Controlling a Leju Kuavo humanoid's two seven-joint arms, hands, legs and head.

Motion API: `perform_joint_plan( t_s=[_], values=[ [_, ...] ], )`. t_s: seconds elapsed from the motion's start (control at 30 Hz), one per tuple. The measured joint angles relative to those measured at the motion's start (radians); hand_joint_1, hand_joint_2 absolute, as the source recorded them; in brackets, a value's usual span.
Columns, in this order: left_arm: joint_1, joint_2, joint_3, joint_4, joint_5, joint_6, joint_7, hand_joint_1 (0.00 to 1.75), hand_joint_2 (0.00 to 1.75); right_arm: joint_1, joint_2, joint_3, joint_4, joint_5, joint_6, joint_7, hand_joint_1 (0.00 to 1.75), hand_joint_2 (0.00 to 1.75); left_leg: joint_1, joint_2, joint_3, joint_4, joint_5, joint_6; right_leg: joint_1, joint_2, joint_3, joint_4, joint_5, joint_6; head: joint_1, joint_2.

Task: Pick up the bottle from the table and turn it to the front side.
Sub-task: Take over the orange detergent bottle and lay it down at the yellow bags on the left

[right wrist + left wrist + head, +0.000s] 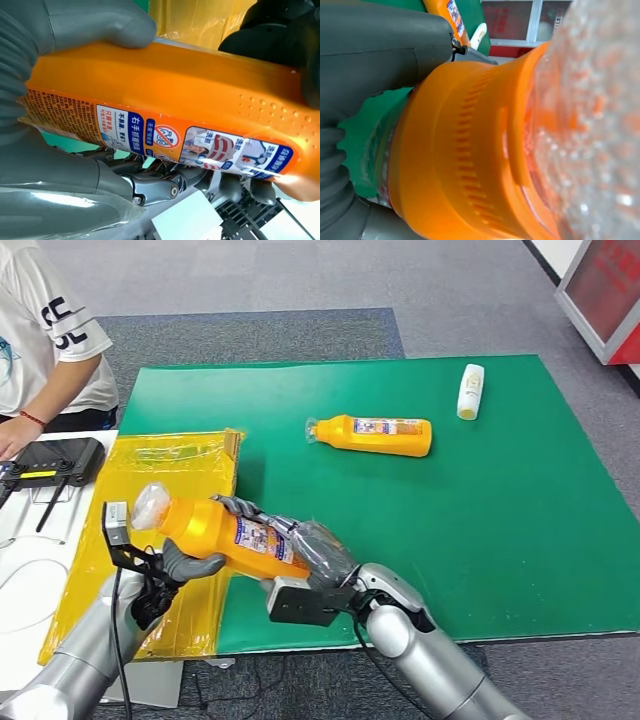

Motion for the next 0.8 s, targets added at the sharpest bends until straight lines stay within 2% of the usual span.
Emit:
perform_joint_plan(
  t_s=[0.17,0.2,0.27,0.3,0.33,0.4,0.8],
  values=[
    [0.000,0.001,-0.001,0.001,0.002,0.004,-0.005,1.75,1.75,0.000,0.000,0.007,0.003,0.012,-0.012,0.001,1.75,1.75,0.000,0.000,0.000,0.000,0.000,0.000,0.000,0.000,0.000,0.000,0.000,0.000,0.000,0.000],
    [0.000,0.002,-0.001,0.001,0.003,0.004,-0.006,1.74,1.75,0.000,0.000,0.008,0.003,0.016,-0.015,0.002,1.60,1.75,0.000,0.000,0.000,0.000,0.000,0.000,0.000,0.000,0.000,0.000,0.000,0.000,0.000,0.000],
    [0.000,0.002,-0.002,0.002,0.003,0.006,-0.006,1.73,1.75,0.000,0.000,0.009,0.005,0.021,-0.020,0.003,0.87,1.75,0.000,0.000,0.000,0.000,0.000,0.000,0.000,0.000,0.000,0.000,0.000,0.000,0.000,0.000],
    [0.000,0.002,-0.002,0.002,0.003,0.008,-0.006,1.72,1.75,0.000,0.000,0.009,0.006,0.021,-0.021,0.004,0.44,1.75,0.000,0.000,0.000,0.000,0.000,0.000,0.000,0.000,0.000,0.000,0.000,0.000,0.000,0.000],
    [0.000,0.002,-0.003,0.003,0.003,0.011,-0.006,1.71,1.75,0.000,0.000,0.009,0.008,0.022,-0.022,0.004,0.15,1.75,0.000,0.000,0.000,0.000,0.000,0.000,0.000,0.000,0.000,0.000,0.000,0.000,0.000,0.000],
    [0.000,0.002,-0.003,0.004,0.001,0.017,-0.006,1.69,1.75,0.000,0.001,0.009,0.013,0.022,-0.022,0.007,0.01,1.75,0.000,0.000,0.000,0.000,0.000,0.000,0.000,0.000,0.000,0.000,0.000,0.000,0.000,0.000],
    [0.008,0.006,-0.008,0.004,-0.039,0.037,-0.026,1.68,1.75,0.005,0.007,-0.004,0.068,-0.097,0.037,-0.002,0.00,1.75,0.000,0.000,0.000,0.000,0.000,0.000,0.000,0.000,0.000,0.000,0.000,0.000,0.000,0.000]
  ],
)
